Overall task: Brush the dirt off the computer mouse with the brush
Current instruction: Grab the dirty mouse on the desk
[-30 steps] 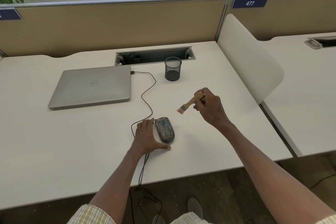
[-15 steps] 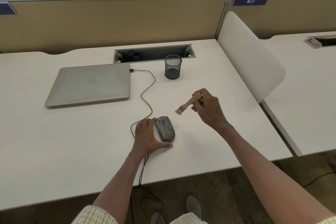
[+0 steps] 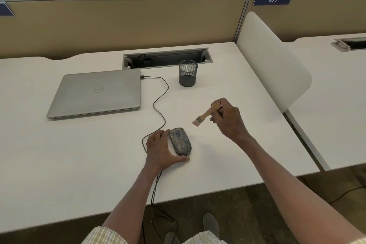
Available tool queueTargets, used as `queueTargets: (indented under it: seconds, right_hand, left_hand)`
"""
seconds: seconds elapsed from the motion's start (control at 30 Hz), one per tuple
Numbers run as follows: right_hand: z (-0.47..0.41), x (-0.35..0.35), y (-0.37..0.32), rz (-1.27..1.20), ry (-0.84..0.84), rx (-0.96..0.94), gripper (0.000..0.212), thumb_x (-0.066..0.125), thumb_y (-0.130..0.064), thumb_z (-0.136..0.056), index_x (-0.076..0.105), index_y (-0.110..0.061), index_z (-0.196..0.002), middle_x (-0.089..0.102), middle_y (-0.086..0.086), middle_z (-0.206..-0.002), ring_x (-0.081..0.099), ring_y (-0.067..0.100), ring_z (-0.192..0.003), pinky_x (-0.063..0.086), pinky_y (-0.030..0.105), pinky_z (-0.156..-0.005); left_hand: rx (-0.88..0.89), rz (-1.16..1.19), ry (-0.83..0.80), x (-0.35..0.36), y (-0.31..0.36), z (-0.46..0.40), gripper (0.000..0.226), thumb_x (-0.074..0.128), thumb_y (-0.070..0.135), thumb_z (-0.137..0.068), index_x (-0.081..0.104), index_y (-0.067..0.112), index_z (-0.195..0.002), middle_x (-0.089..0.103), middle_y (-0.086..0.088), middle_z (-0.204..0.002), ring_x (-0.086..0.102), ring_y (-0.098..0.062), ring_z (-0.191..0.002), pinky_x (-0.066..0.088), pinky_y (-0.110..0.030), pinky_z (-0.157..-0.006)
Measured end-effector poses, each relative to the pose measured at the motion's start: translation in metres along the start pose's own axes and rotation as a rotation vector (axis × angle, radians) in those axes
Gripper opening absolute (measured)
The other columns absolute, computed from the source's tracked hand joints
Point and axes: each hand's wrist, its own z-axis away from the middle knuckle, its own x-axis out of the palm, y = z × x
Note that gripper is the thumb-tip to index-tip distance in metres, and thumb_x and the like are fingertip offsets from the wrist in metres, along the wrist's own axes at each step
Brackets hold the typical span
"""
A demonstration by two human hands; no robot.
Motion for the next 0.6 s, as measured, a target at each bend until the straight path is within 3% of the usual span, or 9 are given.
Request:
queueTargets:
  seconds: [0.6]
  right_hand:
    - [-0.0019, -0.0085, 0.0065, -0.017, -0.004, -0.008, 0.013, 0.054, -0.001, -0.095, 0.054, -0.014, -0.099, 0.070, 0.007, -0.080, 0.070, 0.011, -0.066, 0.058, 0.042, -0.068]
  left_hand:
    - [-0.007, 0.045, 0.059, -0.0002, 0.0064, 0.0037, 0.125, 0.067, 0.089, -0.043, 0.041, 0.028, -0.149, 0.040, 0.005, -0.142, 0.030, -0.023, -0.140, 0.022, -0.036, -0.120]
